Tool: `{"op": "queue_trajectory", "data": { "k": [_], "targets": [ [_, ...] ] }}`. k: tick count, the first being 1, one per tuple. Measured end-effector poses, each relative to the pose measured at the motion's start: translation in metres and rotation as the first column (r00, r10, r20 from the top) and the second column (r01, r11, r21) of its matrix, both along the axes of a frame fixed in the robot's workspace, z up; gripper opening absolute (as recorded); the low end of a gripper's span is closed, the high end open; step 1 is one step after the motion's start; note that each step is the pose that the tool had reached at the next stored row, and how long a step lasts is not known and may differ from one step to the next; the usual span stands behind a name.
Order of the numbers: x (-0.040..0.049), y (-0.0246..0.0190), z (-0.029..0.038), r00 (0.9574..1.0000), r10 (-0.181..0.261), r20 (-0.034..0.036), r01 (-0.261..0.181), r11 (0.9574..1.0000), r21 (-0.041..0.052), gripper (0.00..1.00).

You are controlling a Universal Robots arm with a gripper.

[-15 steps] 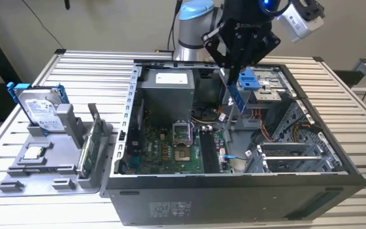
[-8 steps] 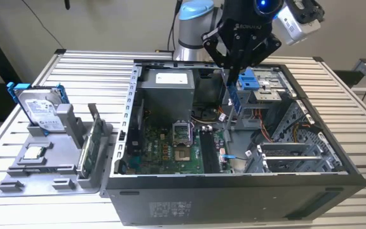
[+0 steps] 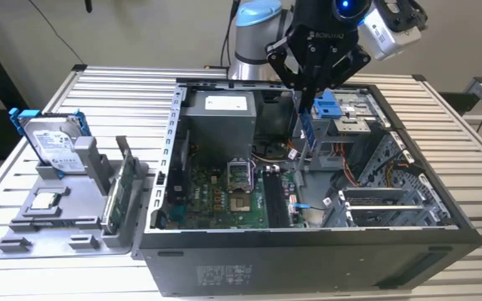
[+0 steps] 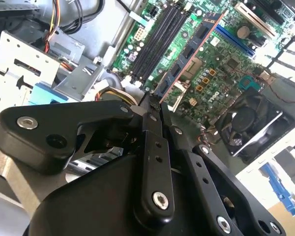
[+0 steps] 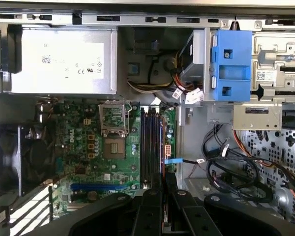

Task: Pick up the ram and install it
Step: 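Pick up the ram and move it above insertion slot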

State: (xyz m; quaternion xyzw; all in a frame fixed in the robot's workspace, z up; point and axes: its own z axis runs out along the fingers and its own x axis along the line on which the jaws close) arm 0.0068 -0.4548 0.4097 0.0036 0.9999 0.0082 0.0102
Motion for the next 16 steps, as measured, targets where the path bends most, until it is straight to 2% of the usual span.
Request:
{"op": "queue_trajectory", "data": {
  "k": [11, 16],
  "targets": [
    [0.0000, 0.0000, -0.0026, 1.0000, -0.004, 0.0000, 0.004, 1.0000, 0.0001, 0.14],
    [0.0000, 0.0000, -0.0065, 0.9995, -0.032, 0.0000, 0.032, 0.9995, -0.0001, 0.14]
  ]
}}
